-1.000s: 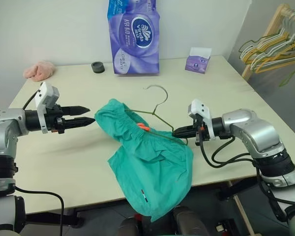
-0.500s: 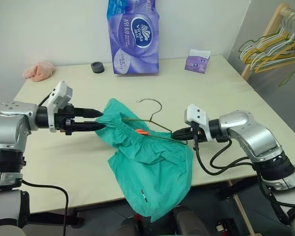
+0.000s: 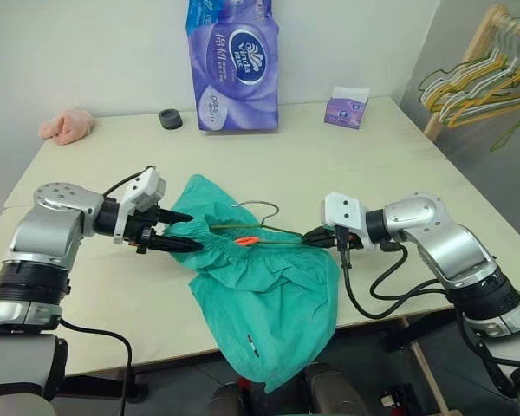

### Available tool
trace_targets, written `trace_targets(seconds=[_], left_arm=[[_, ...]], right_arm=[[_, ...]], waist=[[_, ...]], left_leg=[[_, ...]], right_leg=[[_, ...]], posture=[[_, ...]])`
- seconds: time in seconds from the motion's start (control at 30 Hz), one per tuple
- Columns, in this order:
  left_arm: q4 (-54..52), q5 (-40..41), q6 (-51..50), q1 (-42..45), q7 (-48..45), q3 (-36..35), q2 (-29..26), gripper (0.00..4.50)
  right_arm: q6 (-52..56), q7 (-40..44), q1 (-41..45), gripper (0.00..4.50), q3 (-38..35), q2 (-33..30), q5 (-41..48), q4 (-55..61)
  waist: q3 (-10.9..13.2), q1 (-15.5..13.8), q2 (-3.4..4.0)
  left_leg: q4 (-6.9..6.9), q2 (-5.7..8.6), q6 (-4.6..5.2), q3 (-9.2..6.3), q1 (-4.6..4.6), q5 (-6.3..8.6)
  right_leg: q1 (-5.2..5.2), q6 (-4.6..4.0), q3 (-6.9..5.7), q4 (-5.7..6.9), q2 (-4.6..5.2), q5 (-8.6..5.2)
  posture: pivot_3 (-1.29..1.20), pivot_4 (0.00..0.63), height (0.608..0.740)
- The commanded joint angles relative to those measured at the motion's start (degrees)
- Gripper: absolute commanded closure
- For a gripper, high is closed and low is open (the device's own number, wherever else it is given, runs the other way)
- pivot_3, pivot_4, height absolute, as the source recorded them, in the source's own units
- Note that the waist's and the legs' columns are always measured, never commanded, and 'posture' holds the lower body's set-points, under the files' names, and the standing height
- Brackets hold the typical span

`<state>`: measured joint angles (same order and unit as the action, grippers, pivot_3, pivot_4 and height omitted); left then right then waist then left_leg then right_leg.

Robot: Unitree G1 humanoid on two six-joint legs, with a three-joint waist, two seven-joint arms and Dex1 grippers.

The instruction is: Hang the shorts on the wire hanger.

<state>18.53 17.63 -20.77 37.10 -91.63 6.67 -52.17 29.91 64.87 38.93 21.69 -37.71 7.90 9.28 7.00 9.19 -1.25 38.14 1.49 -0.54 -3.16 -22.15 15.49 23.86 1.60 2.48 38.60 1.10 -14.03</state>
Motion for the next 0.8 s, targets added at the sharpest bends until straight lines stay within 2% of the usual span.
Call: trace_targets(seconds=[0.03,0.1,0.2,0.43,0.73,0.8], left_arm=[[-2.3,-1.3,2.6,-0.1,1.8,0.0,1.0,1.66],[-2.5,-3.1,4.4,-0.3,2.9,0.7,1.3,1.66],[-2.2,-3.7,4.3,-0.1,4.1,0.7,2.0,2.24],[-2.9,-3.5,3.2,0.0,5.3,0.6,3.3,4.4],[-3.8,-4.1,4.1,-0.3,4.9,1.0,3.3,4.49],[-3.5,-4.1,4.2,-0.1,5.1,0.8,3.3,4.5]], right_arm=[[-0.8,0.2,1.2,4.5,-0.8,0.2,0.2,2.5],[-0.5,0.3,1.3,4.5,-0.9,0.4,0.3,2.5],[-0.3,0.4,1.4,4.5,-0.9,0.6,0.4,2.5],[-0.4,0.2,1.3,4.5,-0.7,0.9,0.2,2.8],[-6.0,1.7,0.5,4.5,0.2,0.2,-2.1,1.9],[-9.0,2.4,0.0,4.0,0.6,-1.5,-4.2,0.4]], waist=[[0.0,0.0,0.0],[0.0,0.1,-0.01],[0.0,0.1,-0.01],[0.0,0.2,-0.01],[0.0,0.2,-0.01],[0.0,0.2,-0.01]], left_leg=[[0.0,0.0,0.0,-0.01,0.0,0.0],[0.0,-0.01,0.0,-0.03,0.0,0.0],[0.0,-0.01,0.0,-0.02,0.0,0.0],[0.0,-0.01,0.0,-0.03,-0.01,0.0],[0.0,-0.01,0.0,-0.02,-0.01,0.0],[0.01,-0.01,0.0,-0.02,-0.01,0.0]], right_leg=[[0.0,0.0,0.0,0.0,0.0,0.0],[0.0,0.0,0.0,0.0,0.0,0.0],[0.0,0.0,0.01,0.0,0.0,0.0],[0.0,0.0,0.0,0.01,0.0,0.0],[0.01,0.0,-0.01,0.02,0.0,0.0],[0.01,0.0,-0.01,0.02,0.0,0.0]], posture=[[-0.18,0.061,0.74],[-0.17,0.061,0.74],[-0.17,0.061,0.74],[-0.18,0.06,0.74],[-0.18,0.062,0.74],[-0.18,0.062,0.74]])
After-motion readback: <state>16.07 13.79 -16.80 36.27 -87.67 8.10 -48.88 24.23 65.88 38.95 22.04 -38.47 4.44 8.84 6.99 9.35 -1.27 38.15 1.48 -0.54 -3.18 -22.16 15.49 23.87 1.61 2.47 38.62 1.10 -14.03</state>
